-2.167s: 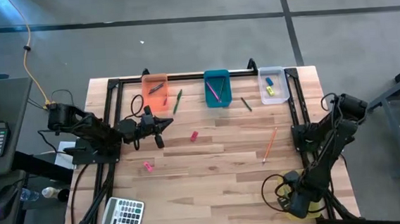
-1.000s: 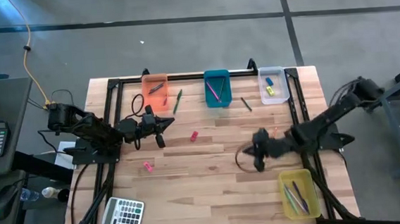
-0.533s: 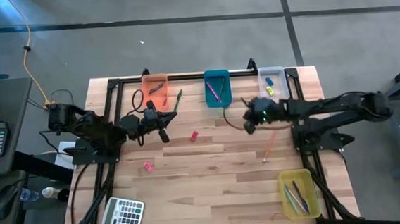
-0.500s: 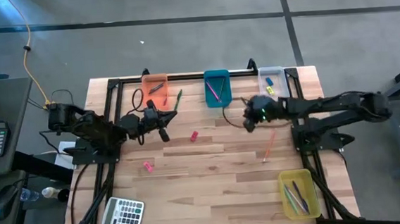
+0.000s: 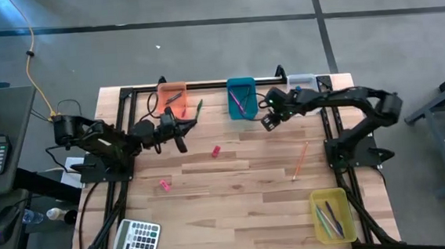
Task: Sort crayons/erasers/pens/pencils in bins
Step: Put the green crayon into the orange bin
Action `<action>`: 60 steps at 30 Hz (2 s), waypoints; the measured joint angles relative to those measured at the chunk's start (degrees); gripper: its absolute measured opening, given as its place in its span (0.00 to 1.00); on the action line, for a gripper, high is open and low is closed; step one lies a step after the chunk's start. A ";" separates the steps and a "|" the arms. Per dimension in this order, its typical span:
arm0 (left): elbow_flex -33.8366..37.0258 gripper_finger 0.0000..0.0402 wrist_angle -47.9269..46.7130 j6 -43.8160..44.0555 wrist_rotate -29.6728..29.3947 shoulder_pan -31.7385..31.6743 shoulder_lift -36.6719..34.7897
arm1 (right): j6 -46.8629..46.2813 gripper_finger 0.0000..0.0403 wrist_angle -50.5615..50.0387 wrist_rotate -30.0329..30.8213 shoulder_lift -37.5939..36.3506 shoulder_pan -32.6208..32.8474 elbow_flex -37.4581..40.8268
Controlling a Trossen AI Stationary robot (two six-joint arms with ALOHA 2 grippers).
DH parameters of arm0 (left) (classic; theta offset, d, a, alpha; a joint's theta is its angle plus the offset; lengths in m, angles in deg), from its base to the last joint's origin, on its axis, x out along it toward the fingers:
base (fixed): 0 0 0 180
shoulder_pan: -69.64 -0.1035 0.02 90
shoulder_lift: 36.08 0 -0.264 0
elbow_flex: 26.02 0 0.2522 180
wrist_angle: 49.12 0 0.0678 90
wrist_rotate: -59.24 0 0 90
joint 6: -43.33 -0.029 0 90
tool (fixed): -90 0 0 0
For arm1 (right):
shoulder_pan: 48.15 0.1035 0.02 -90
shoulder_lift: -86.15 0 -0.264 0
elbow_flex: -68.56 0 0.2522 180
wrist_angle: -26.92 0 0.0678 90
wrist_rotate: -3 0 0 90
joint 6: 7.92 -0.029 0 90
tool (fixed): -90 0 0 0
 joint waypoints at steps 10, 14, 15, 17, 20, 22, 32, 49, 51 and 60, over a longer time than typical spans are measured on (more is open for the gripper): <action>0.02 0.00 -2.06 -0.04 -0.60 0.76 0.01 | -0.60 0.34 -2.36 2.65 8.45 -3.39 -3.11; 0.02 0.00 -1.92 -0.07 -0.62 0.76 0.00 | -0.74 0.34 -2.00 0.79 9.50 -4.05 -2.18; 0.02 0.00 -1.89 -0.07 -0.63 0.76 0.00 | -0.76 0.34 -1.87 0.70 9.50 -4.09 -1.92; 0.02 0.00 -1.85 -0.07 -0.69 0.78 0.00 | -0.57 0.34 -2.31 0.45 9.50 -4.13 -1.81; 0.02 0.00 -1.32 -0.80 -0.77 0.63 0.00 | -0.09 0.31 -2.38 0.05 9.50 -4.13 -1.76; 0.02 0.00 -1.16 -1.15 -0.76 0.63 0.00 | 0.33 0.27 -2.48 -0.15 9.55 -4.13 -1.72; 0.02 0.00 -1.00 0.49 -0.57 0.65 0.00 | 2.43 0.08 -4.12 -1.46 9.63 -3.92 -1.72; 0.02 0.00 -1.48 2.37 0.08 0.67 0.00 | 2.77 0.05 -11.76 -6.04 -3.05 5.59 -0.54; 0.02 0.00 -2.51 3.83 1.01 0.67 0.00 | 3.85 0.05 -7.72 -8.19 -5.37 7.23 1.55; -1.97 0.00 -3.41 13.80 4.68 0.67 0.00 | 8.99 0.05 38.11 -15.39 -13.11 11.93 20.01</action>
